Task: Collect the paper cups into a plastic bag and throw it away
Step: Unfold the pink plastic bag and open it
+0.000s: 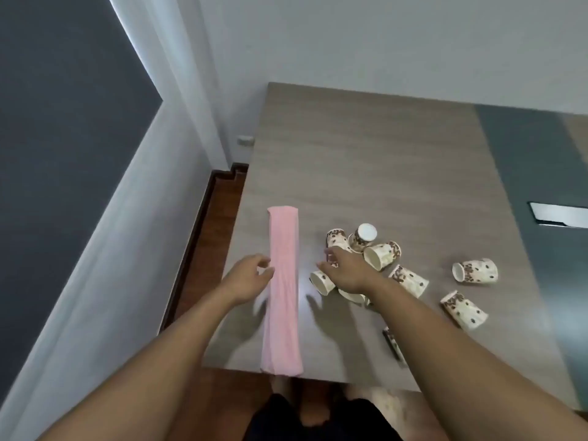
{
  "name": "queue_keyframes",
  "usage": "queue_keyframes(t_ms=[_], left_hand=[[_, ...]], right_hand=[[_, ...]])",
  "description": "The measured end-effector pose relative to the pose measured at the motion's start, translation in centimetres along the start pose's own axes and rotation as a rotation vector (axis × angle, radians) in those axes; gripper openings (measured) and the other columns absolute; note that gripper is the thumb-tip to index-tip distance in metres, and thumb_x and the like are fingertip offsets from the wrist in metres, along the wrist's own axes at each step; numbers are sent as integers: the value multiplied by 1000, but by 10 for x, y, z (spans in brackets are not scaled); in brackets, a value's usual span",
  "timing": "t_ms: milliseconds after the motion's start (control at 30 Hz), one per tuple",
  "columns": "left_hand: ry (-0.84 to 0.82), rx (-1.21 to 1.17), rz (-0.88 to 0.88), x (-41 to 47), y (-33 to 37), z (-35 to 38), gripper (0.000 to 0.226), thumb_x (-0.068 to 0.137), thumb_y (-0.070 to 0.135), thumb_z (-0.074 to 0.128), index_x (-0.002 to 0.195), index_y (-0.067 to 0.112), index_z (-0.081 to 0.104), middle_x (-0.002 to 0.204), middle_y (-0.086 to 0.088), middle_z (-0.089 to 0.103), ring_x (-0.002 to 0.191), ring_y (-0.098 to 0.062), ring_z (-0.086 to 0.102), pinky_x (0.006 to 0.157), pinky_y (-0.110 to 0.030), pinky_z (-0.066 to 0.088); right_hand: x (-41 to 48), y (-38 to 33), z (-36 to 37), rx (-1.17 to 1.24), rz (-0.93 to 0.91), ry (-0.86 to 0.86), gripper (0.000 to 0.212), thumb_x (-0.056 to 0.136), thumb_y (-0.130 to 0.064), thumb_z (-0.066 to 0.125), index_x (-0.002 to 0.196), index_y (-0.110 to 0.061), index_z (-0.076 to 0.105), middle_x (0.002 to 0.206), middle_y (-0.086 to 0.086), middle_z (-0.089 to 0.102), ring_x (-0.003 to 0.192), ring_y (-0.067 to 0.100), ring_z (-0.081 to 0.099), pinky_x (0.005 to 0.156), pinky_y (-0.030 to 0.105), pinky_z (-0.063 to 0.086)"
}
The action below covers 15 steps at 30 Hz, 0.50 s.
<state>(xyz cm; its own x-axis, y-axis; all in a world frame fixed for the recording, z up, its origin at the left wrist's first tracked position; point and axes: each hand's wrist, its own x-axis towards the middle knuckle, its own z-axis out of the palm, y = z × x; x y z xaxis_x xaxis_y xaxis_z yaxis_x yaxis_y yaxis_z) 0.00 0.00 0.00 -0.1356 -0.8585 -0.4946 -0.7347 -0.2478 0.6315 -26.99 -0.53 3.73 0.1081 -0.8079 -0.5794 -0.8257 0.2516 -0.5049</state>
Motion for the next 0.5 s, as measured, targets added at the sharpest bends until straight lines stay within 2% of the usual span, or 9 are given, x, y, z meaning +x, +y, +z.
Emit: queue_keyframes(t_ms=[67, 133, 233, 333, 433, 500], left_hand=[[-16, -56, -61, -5, -15, 13, 37, 112, 24, 65, 143, 4, 70, 144, -13, 73, 127, -32, 73, 114, -42, 55], [-48, -74, -131, -19, -32, 32, 26, 112, 22, 64, 131, 6, 75, 131, -11, 78, 121, -31, 75, 108, -43, 58], [-81, -107, -235, -34, -61, 62, 17, 109, 26, 64, 110, 13, 75, 105, 2, 77, 104, -26, 74, 93, -40, 59], [-130, -99, -355, -45, -85, 89, 28, 107, 39, 68, 91, 16, 64, 90, 5, 68, 92, -21, 67, 71, -34, 47], [-188, -126, -421, -51, -93, 112, 42, 103, 51, 76, 109, 10, 67, 103, -3, 71, 95, -23, 66, 72, -34, 47], [-191, -172, -437, -52, -96, 126, 43, 102, 48, 79, 111, 8, 69, 105, -6, 74, 96, -25, 67, 73, -33, 48]], right_hand=[[0, 4, 22, 38, 1, -38, 62, 113, -46, 57, 163, -11, 48, 160, 11, 61, 149, 27, 57, 117, 32, 42], [-7, 10, 45, 55, 15, -92, 61, 113, -43, 58, 163, -10, 48, 159, 8, 62, 145, 25, 60, 114, 30, 43], [-10, 21, 84, 62, 47, -158, 56, 112, -40, 60, 159, -10, 52, 150, 9, 68, 137, 28, 65, 109, 31, 47], [-12, 33, 123, 64, 91, -213, 36, 111, -37, 62, 138, -13, 62, 132, 9, 75, 121, 29, 70, 103, 37, 54], [-18, 42, 151, 81, 123, -244, 29, 110, -34, 63, 129, -13, 63, 124, 8, 76, 117, 30, 70, 100, 39, 55], [-20, 47, 165, 98, 145, -265, 30, 109, -34, 64, 132, -14, 62, 122, 7, 75, 117, 30, 70, 100, 38, 53]])
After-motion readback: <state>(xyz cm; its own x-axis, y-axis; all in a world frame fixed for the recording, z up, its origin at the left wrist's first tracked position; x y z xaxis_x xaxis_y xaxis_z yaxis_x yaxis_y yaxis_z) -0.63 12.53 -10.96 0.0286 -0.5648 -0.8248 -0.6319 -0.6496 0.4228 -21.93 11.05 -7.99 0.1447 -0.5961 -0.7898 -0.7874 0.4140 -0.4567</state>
